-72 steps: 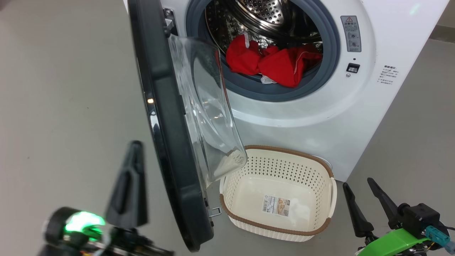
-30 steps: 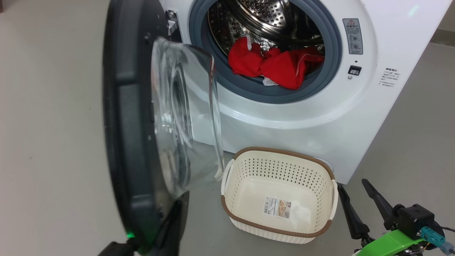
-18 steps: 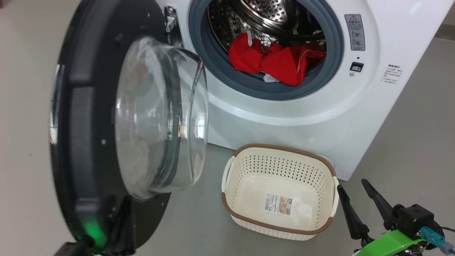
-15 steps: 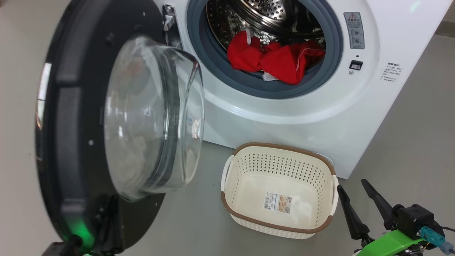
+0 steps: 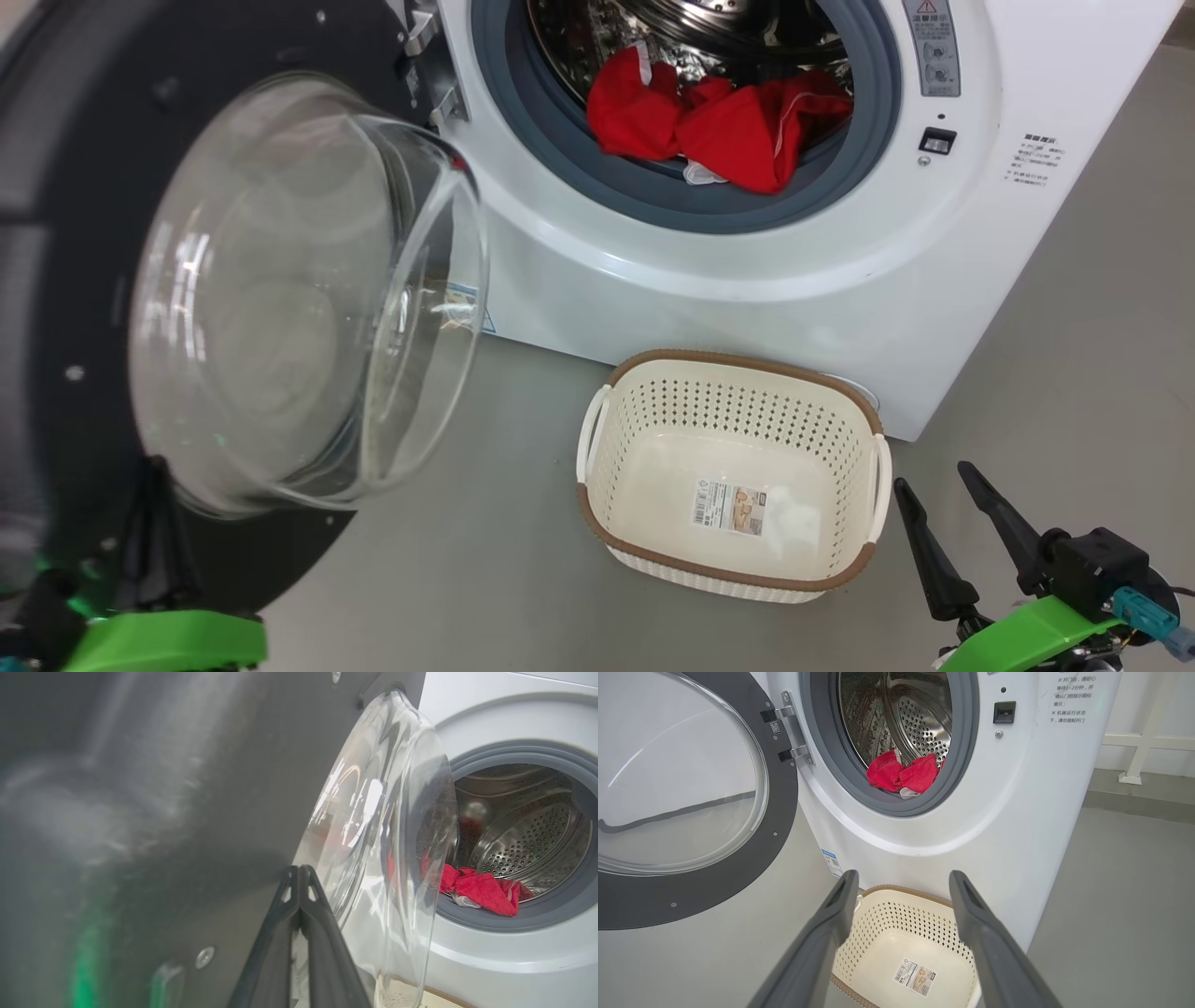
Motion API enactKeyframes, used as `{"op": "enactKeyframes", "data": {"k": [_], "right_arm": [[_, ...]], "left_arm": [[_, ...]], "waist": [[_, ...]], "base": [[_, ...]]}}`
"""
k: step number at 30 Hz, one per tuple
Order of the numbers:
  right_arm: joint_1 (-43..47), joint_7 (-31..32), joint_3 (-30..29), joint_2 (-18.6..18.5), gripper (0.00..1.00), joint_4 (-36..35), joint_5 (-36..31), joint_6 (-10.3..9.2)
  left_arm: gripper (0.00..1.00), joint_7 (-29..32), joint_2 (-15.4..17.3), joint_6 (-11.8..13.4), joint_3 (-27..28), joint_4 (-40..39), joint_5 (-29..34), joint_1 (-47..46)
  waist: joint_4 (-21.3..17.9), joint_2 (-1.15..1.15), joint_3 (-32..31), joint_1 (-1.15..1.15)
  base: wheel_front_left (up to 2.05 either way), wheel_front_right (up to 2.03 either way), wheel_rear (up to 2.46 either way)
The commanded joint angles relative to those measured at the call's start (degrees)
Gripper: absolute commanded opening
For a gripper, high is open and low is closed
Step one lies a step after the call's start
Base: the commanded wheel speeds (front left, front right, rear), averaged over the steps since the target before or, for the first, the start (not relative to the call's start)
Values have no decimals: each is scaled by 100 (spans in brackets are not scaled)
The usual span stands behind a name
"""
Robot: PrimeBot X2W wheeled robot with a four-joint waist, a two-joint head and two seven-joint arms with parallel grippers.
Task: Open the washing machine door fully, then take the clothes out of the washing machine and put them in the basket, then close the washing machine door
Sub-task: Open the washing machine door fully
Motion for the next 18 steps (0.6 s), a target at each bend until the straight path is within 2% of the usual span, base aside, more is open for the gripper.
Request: {"op": "enactKeyframes", "data": {"k": [1,10,18], "right_arm": [[-213,-52,130,-109,100,-149,23,36],[-286,-52,144,-172,100,-167,24,36],[-317,-52,161,-235,100,-182,29,36]], "left_arm": [[0,-71,174,19,356,-92,67,-238],[0,-71,194,-187,1222,316,470,-710],[0,-71,390,-344,1835,825,736,-1138]], "waist": [[-18,0,31,0],[-75,0,169,0],[-116,0,255,0]], "base": [[0,0,0],[0,0,0],[0,0,0]]}}
